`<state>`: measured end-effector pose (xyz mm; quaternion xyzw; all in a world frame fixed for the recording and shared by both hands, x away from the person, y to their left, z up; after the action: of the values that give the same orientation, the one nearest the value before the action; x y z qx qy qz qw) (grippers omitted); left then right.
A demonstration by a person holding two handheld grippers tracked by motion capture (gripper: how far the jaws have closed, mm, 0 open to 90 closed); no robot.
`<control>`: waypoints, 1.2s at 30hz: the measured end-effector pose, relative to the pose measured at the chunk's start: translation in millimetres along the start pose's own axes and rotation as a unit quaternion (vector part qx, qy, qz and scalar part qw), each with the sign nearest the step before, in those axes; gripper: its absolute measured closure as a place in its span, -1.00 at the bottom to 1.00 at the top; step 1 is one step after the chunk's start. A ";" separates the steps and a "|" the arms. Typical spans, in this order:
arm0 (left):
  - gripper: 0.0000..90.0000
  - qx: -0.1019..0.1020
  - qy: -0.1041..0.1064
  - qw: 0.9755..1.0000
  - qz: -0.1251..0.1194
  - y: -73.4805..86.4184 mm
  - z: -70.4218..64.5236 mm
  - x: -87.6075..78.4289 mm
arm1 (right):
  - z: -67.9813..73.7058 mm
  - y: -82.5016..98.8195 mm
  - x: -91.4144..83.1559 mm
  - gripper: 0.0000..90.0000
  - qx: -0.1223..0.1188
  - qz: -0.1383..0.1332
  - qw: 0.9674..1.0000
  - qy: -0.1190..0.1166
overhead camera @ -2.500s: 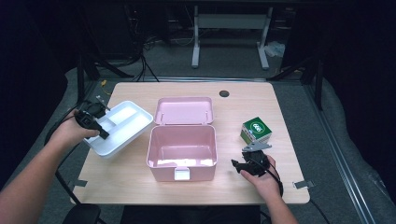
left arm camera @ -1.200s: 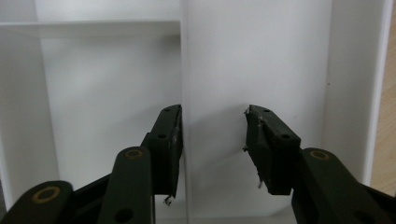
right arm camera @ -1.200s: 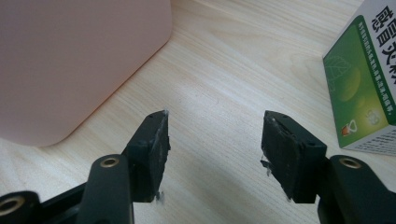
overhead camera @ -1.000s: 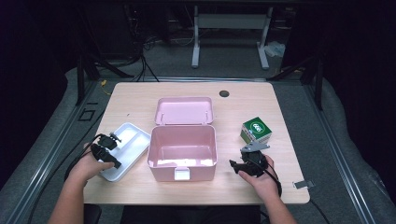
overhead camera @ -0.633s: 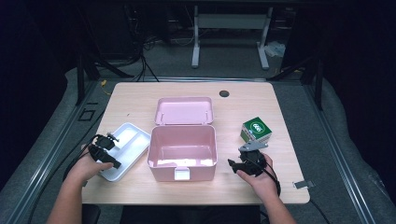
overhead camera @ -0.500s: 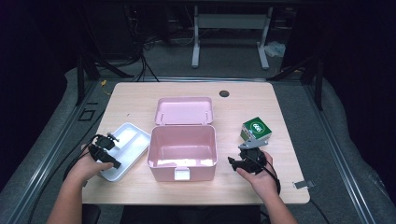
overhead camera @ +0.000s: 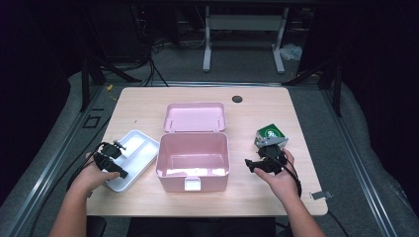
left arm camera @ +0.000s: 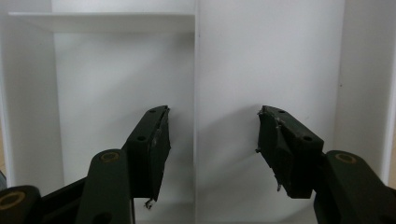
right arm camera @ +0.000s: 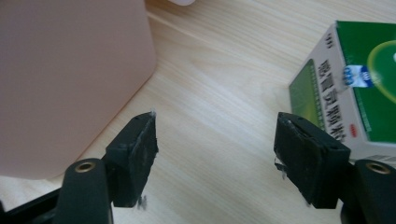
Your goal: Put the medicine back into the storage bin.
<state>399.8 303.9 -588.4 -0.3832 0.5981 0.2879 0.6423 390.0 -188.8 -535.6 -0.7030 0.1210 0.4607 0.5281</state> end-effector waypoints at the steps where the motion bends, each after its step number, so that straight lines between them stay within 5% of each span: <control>1: -0.05 0.000 0.000 1.000 0.001 0.0 0.0 -0.1 | -3.5 -3.0 -0.9 -0.45 -0.001 0.002 1.000 0.006; 10: -0.05 0.001 -0.001 1.000 0.003 -0.1 0.2 -0.2 | -40.8 -27.6 1.8 -0.78 0.016 0.079 0.996 0.029; 15: -0.05 0.002 0.000 1.000 0.003 -0.3 0.3 0.0 | -66.1 -46.3 5.5 -0.95 0.010 0.116 0.991 0.062; 16: -0.05 0.000 0.000 1.000 0.001 -0.2 0.2 0.0 | -78.2 -53.8 8.0 -1.00 0.011 0.134 0.988 0.075; 21: -0.05 0.001 0.000 1.000 0.000 -0.1 0.3 0.0 | -92.4 -61.3 15.5 -1.00 0.017 0.165 0.984 0.068; 24: -0.05 0.001 0.000 1.000 0.001 -0.2 0.3 0.0 | -98.0 -63.0 23.2 -1.00 0.029 0.189 0.980 0.045; 28: -0.05 0.001 0.000 1.000 0.000 -0.2 0.4 0.0 | -105.2 -59.7 33.5 -0.96 0.035 0.229 0.972 0.039; 36: -0.06 0.002 0.000 1.000 0.001 -0.3 0.5 0.0 | -107.9 -55.5 44.1 -0.73 0.043 0.253 0.966 0.020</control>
<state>400.3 304.2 -588.4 -0.3816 0.5993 0.2870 0.6425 506.6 -244.0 -532.8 -0.6352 0.3253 0.5596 0.4213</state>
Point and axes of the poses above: each handheld gripper's, and its own axes: x roughly forward along the jaws, y roughly out of its underside, z roughly to its left, the point moved 6 cm from there along x, roughly forward along the jaws, and after that the axes turned 4 degrees about z, right-handed, at the moved point
